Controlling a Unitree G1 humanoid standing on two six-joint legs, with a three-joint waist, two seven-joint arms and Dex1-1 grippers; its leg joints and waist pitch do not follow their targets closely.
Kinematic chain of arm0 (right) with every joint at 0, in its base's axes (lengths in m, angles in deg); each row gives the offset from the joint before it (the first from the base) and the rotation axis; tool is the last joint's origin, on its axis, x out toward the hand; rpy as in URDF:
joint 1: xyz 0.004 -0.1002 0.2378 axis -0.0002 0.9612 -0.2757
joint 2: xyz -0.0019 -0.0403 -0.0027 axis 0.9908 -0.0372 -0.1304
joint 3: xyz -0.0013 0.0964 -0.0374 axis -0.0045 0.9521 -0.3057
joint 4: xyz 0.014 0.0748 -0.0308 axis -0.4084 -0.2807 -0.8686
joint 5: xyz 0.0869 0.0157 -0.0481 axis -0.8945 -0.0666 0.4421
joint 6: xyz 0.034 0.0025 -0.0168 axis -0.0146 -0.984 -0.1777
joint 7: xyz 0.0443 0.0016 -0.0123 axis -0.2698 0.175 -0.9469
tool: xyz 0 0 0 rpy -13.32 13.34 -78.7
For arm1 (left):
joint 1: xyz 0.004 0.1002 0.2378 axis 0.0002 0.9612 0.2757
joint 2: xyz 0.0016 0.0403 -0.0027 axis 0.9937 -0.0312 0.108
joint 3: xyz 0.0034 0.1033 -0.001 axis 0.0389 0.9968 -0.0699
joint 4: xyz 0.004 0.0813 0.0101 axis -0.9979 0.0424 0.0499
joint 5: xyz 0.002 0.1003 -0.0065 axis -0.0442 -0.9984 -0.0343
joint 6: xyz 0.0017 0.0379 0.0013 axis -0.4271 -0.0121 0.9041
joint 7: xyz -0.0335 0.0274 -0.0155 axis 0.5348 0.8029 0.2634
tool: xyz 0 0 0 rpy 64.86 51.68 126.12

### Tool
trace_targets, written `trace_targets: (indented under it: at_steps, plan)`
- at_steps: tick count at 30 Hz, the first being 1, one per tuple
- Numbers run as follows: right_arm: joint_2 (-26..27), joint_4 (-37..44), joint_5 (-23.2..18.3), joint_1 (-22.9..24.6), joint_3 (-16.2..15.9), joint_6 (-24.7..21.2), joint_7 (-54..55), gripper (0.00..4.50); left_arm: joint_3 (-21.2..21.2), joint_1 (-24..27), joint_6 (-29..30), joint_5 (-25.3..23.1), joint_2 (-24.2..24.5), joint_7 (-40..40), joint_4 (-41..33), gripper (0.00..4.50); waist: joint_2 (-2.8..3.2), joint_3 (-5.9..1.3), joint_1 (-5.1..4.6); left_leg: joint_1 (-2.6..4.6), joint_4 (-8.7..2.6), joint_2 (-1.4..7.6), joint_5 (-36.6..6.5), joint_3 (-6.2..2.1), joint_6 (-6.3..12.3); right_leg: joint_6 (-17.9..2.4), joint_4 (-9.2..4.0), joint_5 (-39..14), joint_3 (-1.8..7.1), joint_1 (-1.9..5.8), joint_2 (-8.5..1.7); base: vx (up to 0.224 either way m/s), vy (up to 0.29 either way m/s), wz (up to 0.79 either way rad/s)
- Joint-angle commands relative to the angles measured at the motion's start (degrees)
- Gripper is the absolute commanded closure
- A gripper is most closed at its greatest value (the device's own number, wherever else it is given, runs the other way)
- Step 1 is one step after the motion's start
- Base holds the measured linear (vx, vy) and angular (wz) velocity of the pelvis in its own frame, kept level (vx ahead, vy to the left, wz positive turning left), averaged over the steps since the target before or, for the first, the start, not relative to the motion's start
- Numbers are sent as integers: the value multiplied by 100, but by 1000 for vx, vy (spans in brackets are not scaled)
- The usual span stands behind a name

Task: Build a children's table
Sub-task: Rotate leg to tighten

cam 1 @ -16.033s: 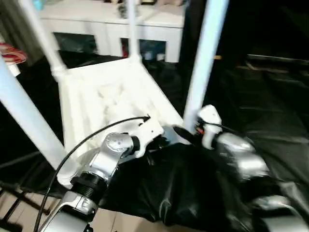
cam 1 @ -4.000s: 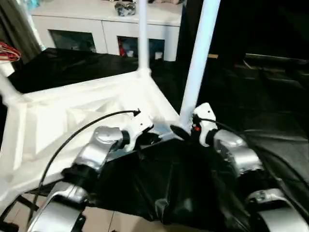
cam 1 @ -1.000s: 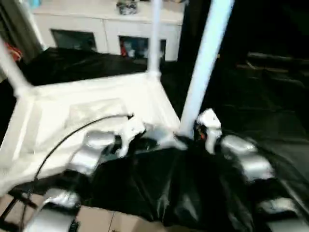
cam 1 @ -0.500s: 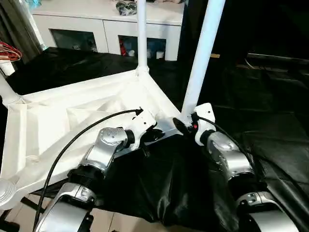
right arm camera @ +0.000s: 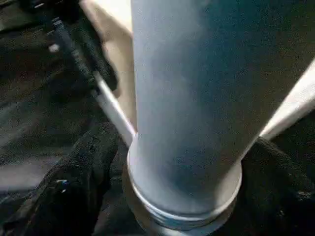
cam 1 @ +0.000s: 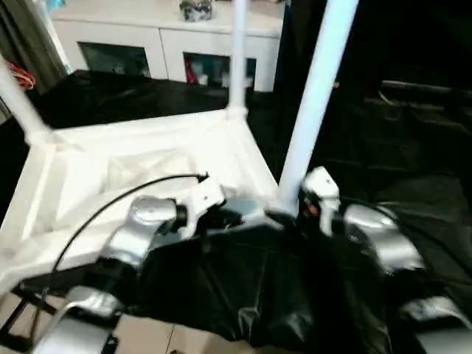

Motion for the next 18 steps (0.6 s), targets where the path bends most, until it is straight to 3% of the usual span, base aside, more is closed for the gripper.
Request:
trace_targets:
  at_steps: [1, 3, 10, 18]
  plan:
    - [-23, 279, -162, 101, -276, -115, -557, 79, 29, -58, -75, 184, 0, -195, -289, 450, -43, -352, 24, 72, -386, 262, -1347, -91, 376, -1478, -427, -1319, 217, 264, -346, 0, 0, 0]
    - [-91, 356, -179, 127, -327, -172, -713, 79, 28, -57, -60, 218, 54, -291, -312, 450, -39, -352, 37, 79, -389, 266, -1358, -91, 362, -1456, -433, -1370, 218, 258, -346, 0, 0, 0]
    - [-72, 520, -205, 207, -352, -187, -791, 143, 60, -56, -13, 279, 157, -523, -369, 450, -32, -364, 81, 87, -389, 263, -1259, -91, 303, -1473, -411, -1209, 223, 252, -344, 0, 0, 0]
    - [203, 464, -174, 308, -267, -305, -327, 183, 43, -122, -118, 64, -85, 86, -151, 450, -40, -352, 70, 87, -400, 253, -1362, -102, 223, -1394, -440, -1472, 225, 245, -352, 0, 0, 0]
